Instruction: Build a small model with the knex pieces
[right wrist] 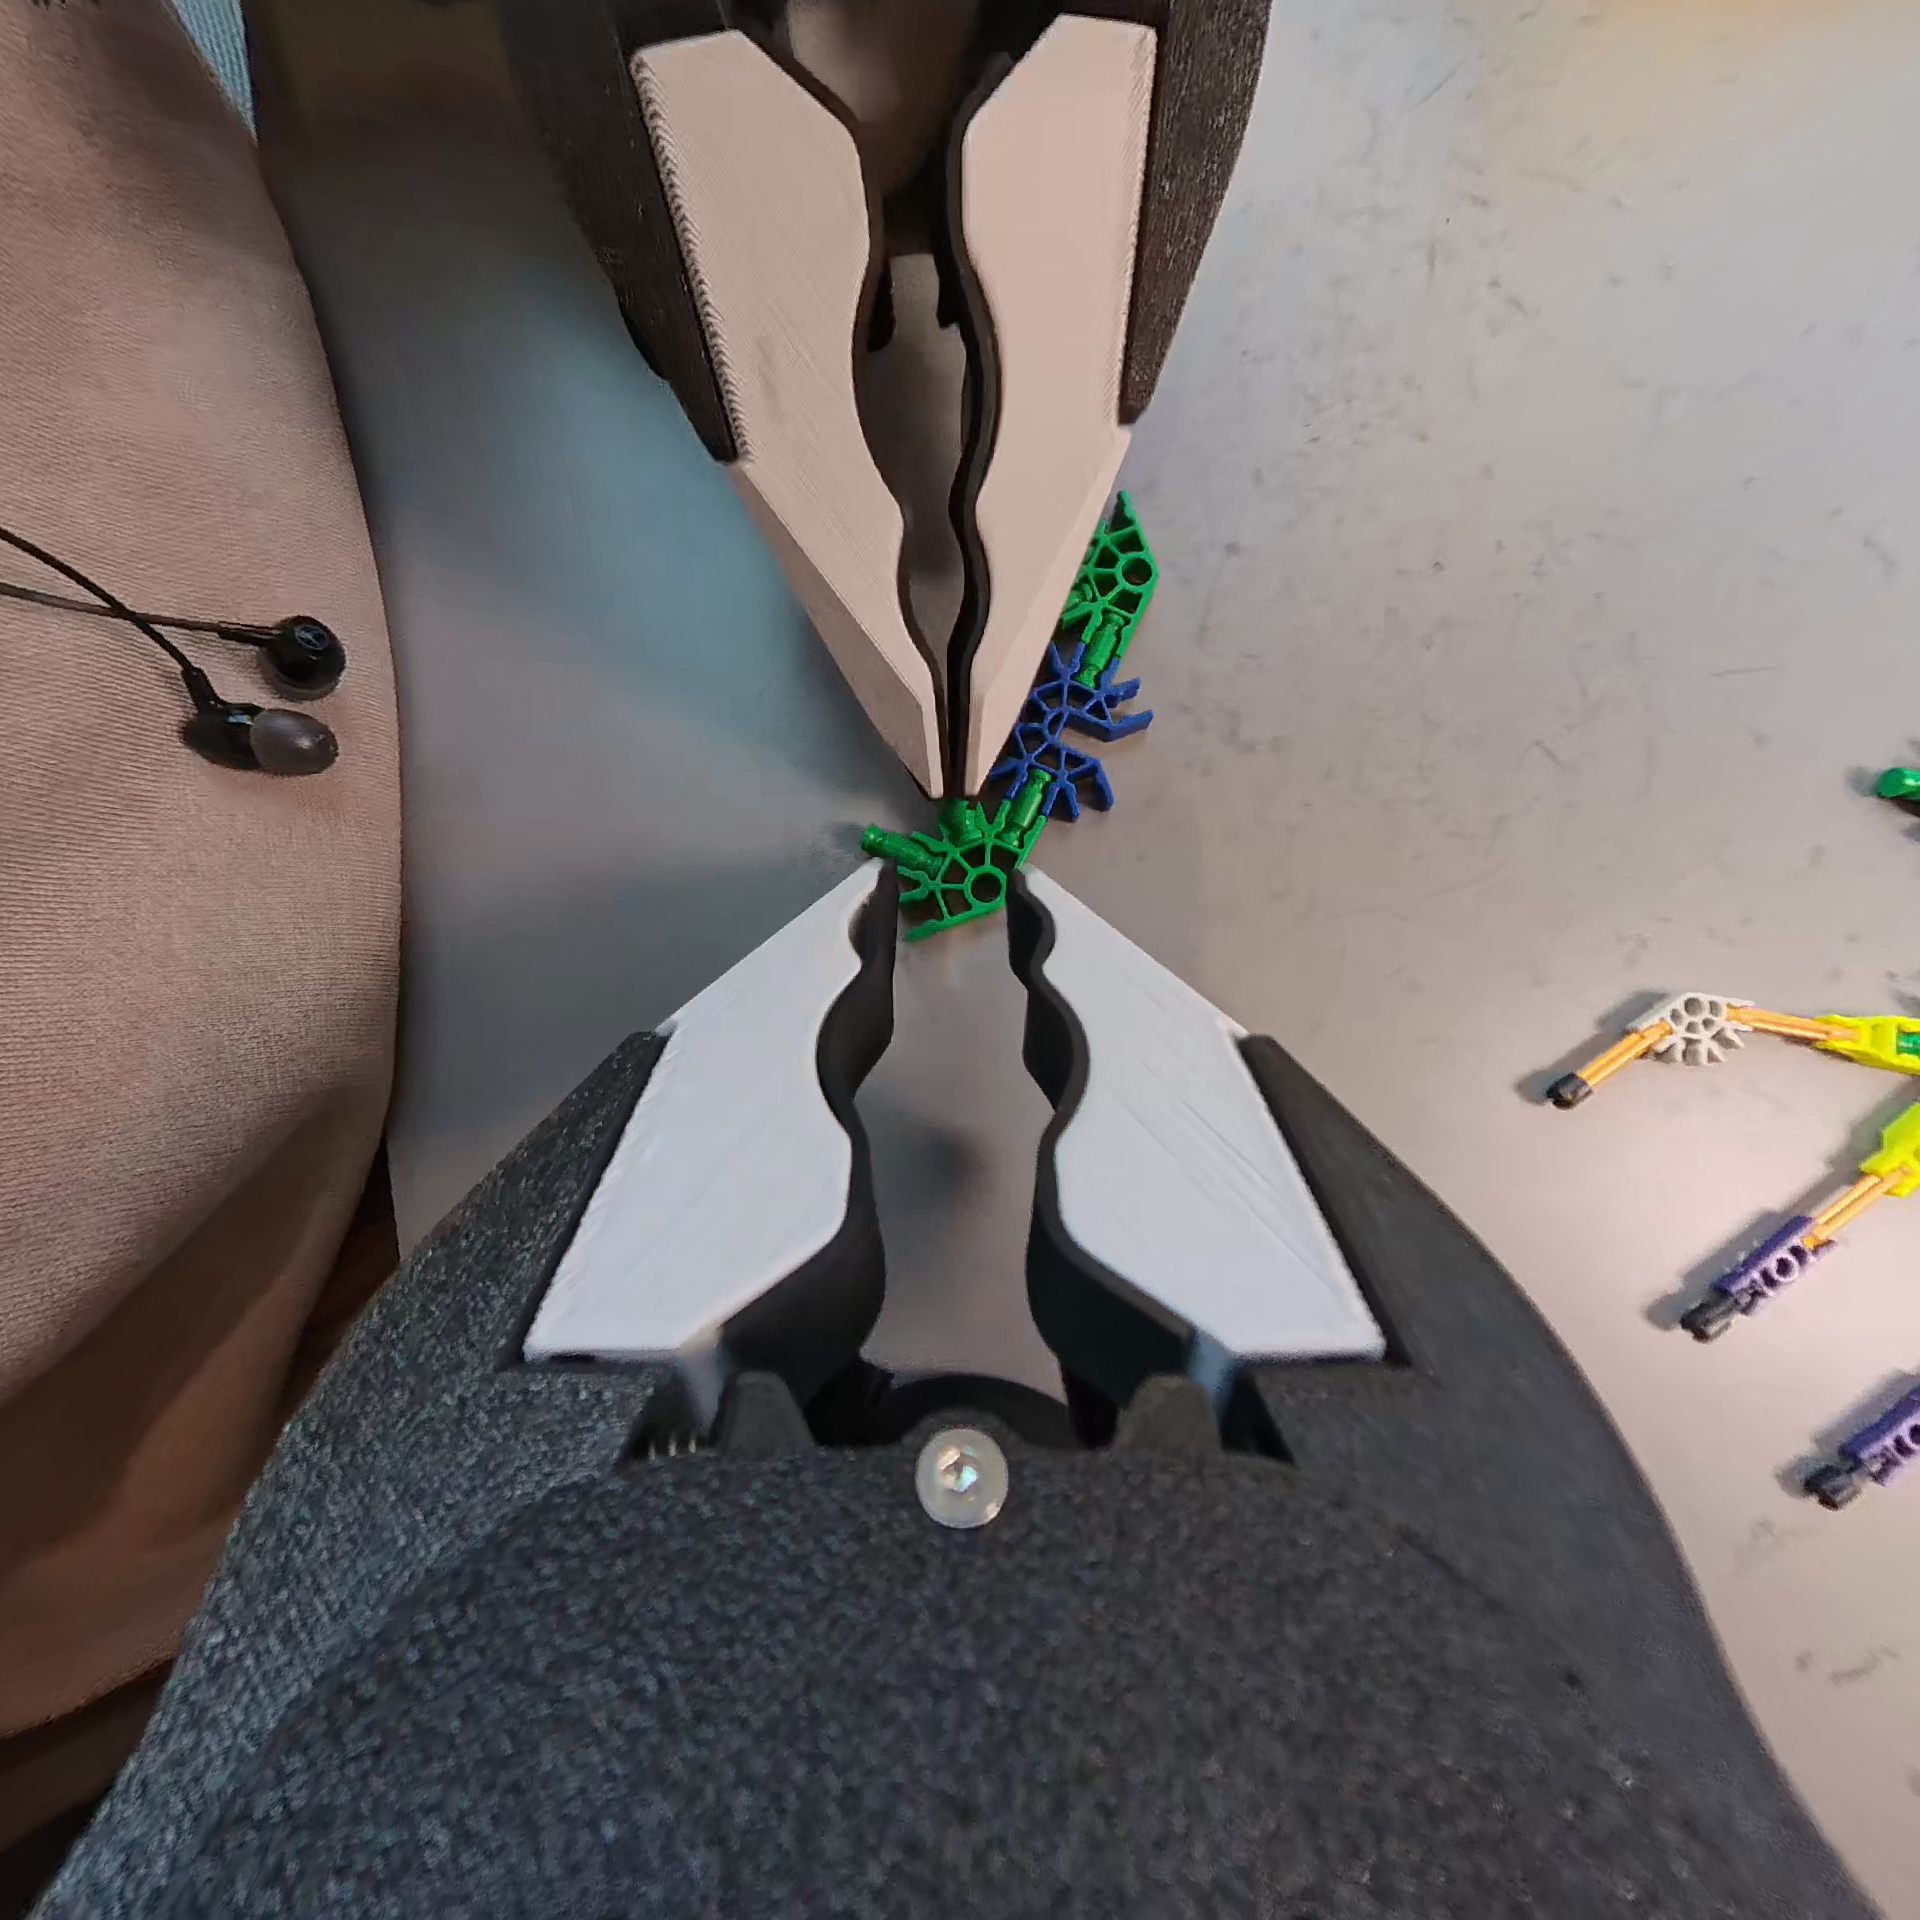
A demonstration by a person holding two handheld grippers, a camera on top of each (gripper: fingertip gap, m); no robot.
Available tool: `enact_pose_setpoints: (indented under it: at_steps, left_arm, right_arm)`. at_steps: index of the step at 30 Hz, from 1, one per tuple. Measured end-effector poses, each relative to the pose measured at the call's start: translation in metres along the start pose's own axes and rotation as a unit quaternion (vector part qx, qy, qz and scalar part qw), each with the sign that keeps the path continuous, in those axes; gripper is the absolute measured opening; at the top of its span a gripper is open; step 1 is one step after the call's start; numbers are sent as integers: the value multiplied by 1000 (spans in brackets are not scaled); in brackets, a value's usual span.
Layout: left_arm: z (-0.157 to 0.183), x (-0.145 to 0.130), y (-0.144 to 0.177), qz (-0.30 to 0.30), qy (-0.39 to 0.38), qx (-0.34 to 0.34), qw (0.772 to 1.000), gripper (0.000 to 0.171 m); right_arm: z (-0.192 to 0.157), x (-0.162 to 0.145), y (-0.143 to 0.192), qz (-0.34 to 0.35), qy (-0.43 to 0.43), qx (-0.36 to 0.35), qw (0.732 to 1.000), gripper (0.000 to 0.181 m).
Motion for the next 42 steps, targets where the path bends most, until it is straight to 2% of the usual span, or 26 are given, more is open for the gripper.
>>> enact_pose_setpoints:
  at_steps: [10,14,18,24,29,30,34,37,42]
  left_arm:
    - [-1,2,-6,-44,9,9,999,0]
    - [-2,3,-7,-90,23,15,996,0]
    - [-2,4,-9,-147,4,26,989,0]
    - [-2,6,-12,-198,-4,25,980,0]
    - [1,9,-16,-205,-7,34,978,0]
    - [1,10,-18,-204,-8,35,978,0]
    - [4,13,-22,-209,-22,42,977,0]
    - [5,15,-24,-222,-31,47,973,0]
    - [6,18,-28,-228,-35,49,972,0]
  right_arm:
    - [2,-4,-11,-31,8,1,999,8]
    - [2,-4,-11,-34,6,6,999,8]
    - [2,-5,-10,-29,-2,9,1000,8]
    - [1,-7,-9,2,-18,0,1000,8]
    - [-1,-10,-4,12,-13,-4,1000,10]
    - [-5,-8,-2,19,-12,8,1000,21]
    - [-2,-16,13,19,11,0,1000,29]
    - [-6,-31,8,-8,21,10,1000,29]
    - [-8,-30,7,14,25,10,1000,26]
Point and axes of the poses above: each gripper's, where its closed fingertips meet, y back along the fingers, x out of its top, z = x × y across the jaws, the point moved 1 cm from there along y, back along the fingers, and after that the axes turned 7 degrees about y, right-handed, at the moved point
